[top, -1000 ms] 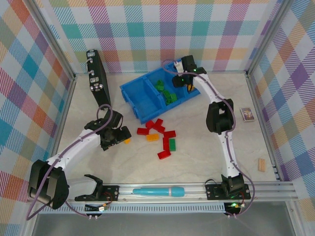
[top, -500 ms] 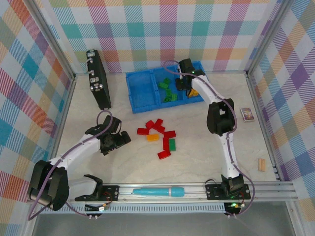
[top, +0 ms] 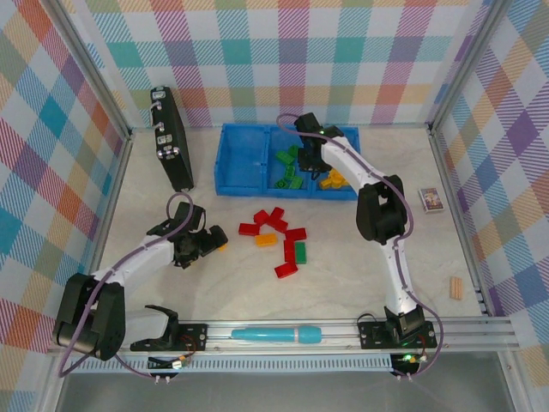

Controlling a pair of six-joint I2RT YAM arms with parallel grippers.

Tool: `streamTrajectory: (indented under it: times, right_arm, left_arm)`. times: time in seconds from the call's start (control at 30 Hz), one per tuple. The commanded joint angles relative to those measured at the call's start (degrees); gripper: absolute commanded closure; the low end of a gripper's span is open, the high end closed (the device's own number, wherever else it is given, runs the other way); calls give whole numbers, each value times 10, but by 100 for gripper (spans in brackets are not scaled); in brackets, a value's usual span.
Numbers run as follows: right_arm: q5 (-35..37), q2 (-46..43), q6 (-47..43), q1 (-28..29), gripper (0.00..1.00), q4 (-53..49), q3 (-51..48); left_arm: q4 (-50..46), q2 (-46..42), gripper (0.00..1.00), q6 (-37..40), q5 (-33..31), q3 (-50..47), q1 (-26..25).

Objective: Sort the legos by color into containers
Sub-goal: Rotate the container at the top-center of the table, then pick up the lego from the bottom-left of the table.

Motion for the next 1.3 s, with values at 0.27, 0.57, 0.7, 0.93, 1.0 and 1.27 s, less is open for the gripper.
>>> streamTrajectory:
  times: [0.27, 0.57, 0.7, 0.93, 1.0, 1.27]
  right_arm:
    - [-4, -55, -23, 16, 32, 4, -31]
    - [-26, -131, -118, 34, 26, 70, -44]
    - [-47, -189, -212, 35, 22, 128, -80]
    - [-87, -356, -472, 28, 1, 357, -217]
    - [-84, -393, -462, 11, 1, 386, -235]
    - [-101, -590, -405, -75, 1, 581, -451]
  left_arm:
    - [51, 28, 5, -34, 11, 19, 9]
    - [78, 75, 18, -94, -34, 8, -2]
    - [82, 92, 28, -117, -48, 18, -20]
    - [40, 117, 54, -129, -75, 58, -67]
    - [19, 123, 58, -131, -87, 71, -80]
    - [-98, 134, 76, -117, -141, 145, -143]
